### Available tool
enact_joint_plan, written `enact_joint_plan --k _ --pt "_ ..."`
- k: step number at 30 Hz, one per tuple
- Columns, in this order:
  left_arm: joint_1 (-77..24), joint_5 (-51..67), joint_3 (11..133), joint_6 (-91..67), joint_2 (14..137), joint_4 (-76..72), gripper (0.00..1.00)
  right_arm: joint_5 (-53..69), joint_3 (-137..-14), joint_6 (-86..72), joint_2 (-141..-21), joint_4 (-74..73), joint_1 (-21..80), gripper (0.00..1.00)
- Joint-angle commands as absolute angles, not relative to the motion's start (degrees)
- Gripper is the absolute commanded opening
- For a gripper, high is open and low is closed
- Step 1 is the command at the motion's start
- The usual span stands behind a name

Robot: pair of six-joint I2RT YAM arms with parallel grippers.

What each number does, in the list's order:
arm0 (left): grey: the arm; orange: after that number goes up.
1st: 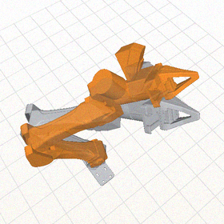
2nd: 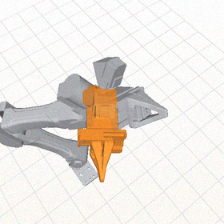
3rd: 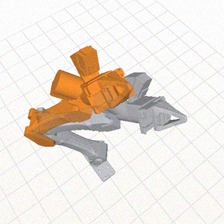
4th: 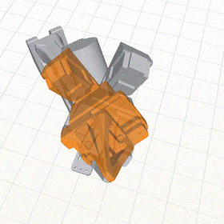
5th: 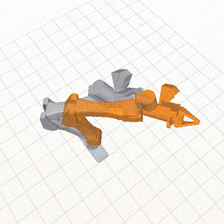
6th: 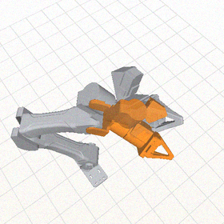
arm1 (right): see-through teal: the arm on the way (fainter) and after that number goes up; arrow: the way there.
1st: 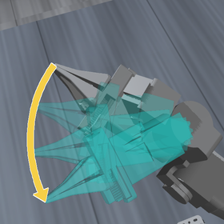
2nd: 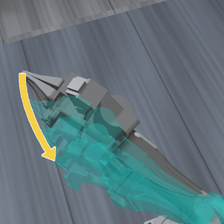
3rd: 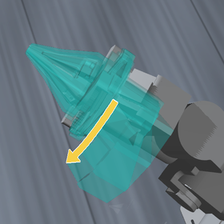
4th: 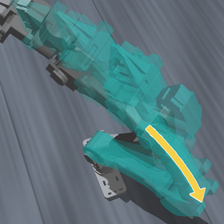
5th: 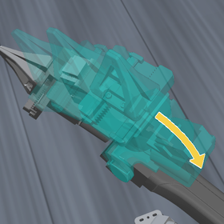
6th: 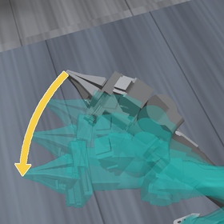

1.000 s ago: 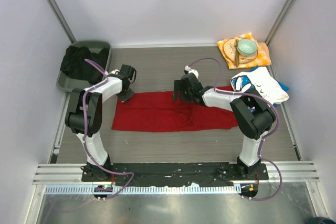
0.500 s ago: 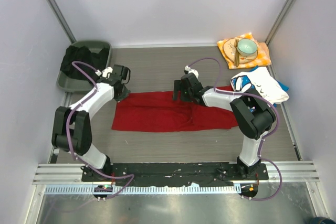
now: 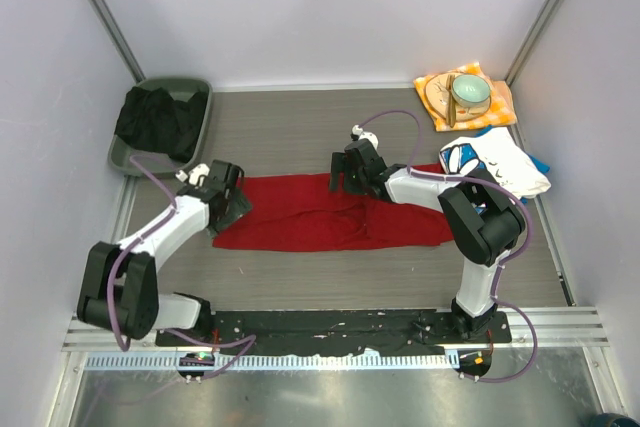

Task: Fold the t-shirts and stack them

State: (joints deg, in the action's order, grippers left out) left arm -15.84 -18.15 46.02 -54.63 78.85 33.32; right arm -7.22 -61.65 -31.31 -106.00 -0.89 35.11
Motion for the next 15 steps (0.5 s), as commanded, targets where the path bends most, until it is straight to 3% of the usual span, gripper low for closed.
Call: enact_joint_plan --k 1,5,13,15 --pt "-17.1 -19.8 41.3 -57.9 70.9 32.2 0.88 -4.8 -61.5 -31.4 -107.2 -2.3 35.2 0.85" --pt "-17.2 -20.4 40.3 -57.8 64.6 32.3 0.99 -5.0 -61.9 -31.4 -107.5 -2.4 35.2 0.84" --pt "-17.2 -19.5 52.0 -54.5 71.1 33.3 0.97 -6.6 -61.3 -32.1 -103.2 -2.0 35.2 0.85" --pt "-17.2 -19.5 54.8 -54.1 72.8 32.8 0.97 -8.1 -61.6 -32.1 -100.2 -3.2 35.2 0.92"
